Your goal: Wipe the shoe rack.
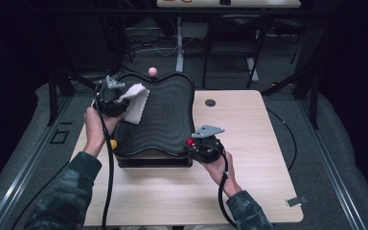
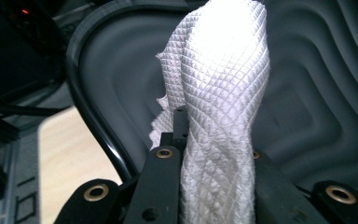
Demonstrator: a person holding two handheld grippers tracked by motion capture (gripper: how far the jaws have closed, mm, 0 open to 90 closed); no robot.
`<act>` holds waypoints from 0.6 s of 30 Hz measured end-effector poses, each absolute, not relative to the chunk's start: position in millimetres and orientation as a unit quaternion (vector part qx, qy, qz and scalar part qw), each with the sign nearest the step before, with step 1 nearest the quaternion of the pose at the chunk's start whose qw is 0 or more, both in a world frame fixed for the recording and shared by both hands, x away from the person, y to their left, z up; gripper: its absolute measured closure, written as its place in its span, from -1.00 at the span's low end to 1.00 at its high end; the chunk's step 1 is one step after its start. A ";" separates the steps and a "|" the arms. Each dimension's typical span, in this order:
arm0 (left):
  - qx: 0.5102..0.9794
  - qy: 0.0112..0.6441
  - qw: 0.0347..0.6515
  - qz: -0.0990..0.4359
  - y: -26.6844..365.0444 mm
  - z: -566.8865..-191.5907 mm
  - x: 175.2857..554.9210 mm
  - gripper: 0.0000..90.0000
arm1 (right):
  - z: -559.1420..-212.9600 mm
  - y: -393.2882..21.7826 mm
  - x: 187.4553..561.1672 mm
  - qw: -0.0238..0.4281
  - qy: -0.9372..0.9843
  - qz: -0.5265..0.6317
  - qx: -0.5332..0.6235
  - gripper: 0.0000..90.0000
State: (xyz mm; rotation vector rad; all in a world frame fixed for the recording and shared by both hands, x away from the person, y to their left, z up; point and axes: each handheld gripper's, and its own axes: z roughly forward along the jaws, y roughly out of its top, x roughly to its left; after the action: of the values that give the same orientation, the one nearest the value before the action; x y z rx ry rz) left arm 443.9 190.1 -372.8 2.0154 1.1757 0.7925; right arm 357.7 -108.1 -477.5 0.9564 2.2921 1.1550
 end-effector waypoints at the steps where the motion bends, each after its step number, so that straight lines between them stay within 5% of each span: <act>1: 0.770 0.453 0.332 0.304 190.1 -369.4 449.3 0.89 | -477.5 -108.0 357.9 0.200 0.820 0.413 0.341 0.34; 18: 0.739 0.507 0.321 0.306 164.2 -357.7 517.2 0.89 | -477.5 -108.2 357.6 0.200 0.820 0.414 0.342 0.34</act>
State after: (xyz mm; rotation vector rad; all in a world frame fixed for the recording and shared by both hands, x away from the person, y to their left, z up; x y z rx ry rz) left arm 517.2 164.2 -357.7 1.9425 1.3319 0.8049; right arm 357.6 -108.2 -477.5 0.9554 2.2922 1.1564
